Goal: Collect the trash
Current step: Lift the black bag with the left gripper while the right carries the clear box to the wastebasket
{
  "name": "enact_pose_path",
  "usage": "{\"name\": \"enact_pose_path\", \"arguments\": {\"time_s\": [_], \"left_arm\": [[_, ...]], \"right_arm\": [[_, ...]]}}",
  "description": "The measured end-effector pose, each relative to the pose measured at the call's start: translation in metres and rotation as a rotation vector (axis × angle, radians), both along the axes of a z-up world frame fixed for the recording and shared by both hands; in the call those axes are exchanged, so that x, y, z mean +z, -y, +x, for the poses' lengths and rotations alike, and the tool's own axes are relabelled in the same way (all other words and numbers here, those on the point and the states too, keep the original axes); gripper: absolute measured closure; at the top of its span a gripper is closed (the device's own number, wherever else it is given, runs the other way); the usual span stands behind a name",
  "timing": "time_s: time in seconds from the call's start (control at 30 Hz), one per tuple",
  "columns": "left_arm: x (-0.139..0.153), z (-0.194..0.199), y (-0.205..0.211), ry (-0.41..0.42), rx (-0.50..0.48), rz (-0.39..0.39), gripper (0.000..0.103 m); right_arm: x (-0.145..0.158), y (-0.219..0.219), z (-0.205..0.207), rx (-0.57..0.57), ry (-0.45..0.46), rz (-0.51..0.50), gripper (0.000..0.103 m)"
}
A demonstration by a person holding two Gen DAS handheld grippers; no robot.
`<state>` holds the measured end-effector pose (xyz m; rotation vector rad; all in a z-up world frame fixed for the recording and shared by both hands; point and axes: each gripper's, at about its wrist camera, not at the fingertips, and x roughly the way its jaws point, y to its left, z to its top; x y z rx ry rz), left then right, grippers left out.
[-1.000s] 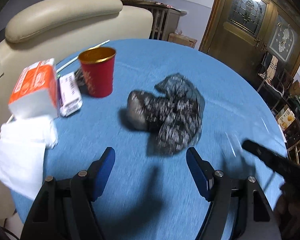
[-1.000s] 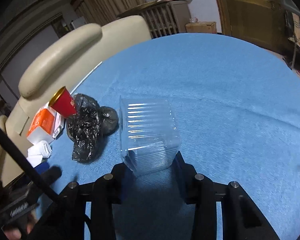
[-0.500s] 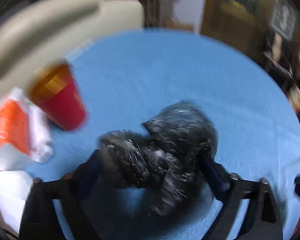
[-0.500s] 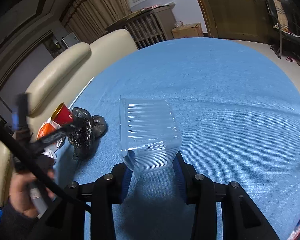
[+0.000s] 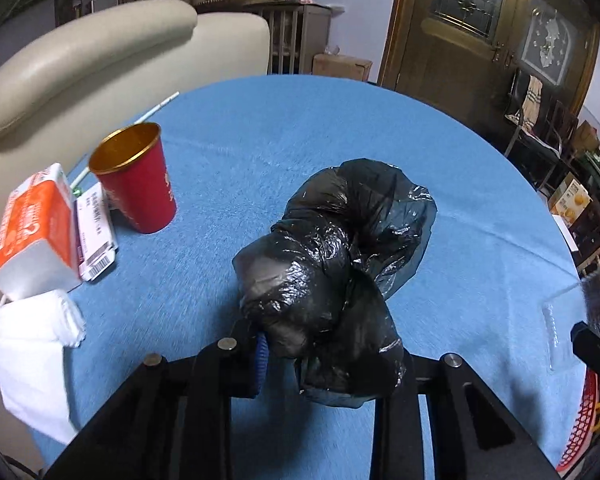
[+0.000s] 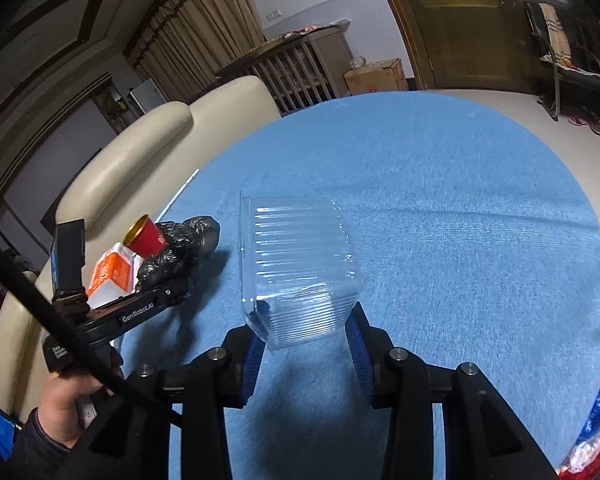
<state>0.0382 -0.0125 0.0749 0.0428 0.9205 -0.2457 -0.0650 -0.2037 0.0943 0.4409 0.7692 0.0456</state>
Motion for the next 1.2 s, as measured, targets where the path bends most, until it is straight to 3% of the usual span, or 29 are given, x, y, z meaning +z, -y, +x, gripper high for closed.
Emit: {"name": "enact_pose_path", "arguments": {"time_s": [0.57, 1.2], "left_arm": [[0.028, -0.073, 0.029, 0.056, -0.043, 0.005, 0.073], [0.051, -0.113, 0.071, 0.115, -0.139, -0.002, 0.073]], "right_arm": [[0.012, 0.016, -0.063, -0.056, 0.041, 0.025, 0.061], [0.012, 0.054, -0.112, -0.173, 0.072, 0.062, 0.061]]}}
